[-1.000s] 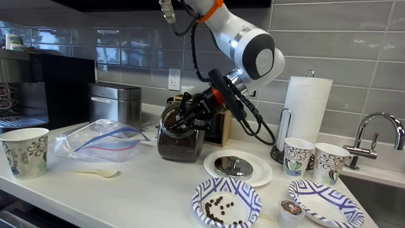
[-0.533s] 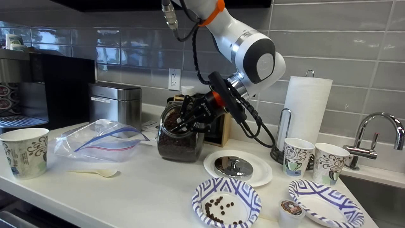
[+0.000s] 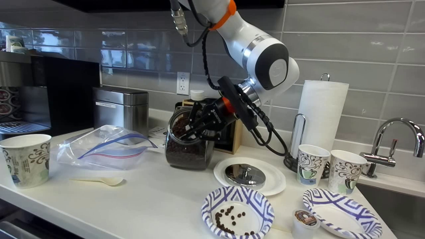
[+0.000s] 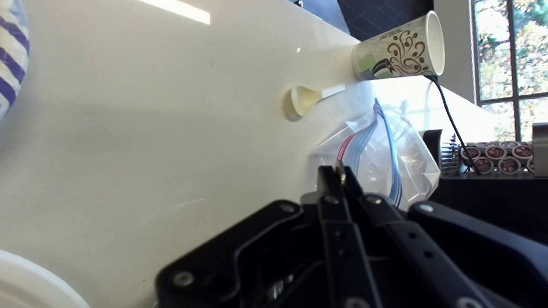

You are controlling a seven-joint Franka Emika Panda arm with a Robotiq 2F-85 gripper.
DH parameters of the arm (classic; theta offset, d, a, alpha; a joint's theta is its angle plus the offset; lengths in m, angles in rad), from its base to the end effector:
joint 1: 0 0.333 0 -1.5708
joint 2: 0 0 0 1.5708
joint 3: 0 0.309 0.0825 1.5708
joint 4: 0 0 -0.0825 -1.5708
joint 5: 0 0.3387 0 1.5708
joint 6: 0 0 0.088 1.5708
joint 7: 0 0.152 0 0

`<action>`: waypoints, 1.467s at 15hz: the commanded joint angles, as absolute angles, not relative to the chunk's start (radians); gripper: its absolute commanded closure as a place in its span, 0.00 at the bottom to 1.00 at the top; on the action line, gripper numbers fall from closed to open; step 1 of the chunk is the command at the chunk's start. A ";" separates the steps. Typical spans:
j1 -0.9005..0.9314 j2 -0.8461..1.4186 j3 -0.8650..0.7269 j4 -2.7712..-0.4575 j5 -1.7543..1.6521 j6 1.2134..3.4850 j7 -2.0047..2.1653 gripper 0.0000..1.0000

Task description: Scoop up the contents in the jug and put them in the bowl

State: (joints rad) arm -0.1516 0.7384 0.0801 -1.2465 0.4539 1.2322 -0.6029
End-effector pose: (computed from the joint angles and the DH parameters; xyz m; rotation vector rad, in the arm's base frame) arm 0.5844 0.0241 0.2952 -2.2484 -0.5903 0.6488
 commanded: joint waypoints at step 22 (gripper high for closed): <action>-0.155 0.688 0.084 -1.252 0.332 1.175 -0.601 0.00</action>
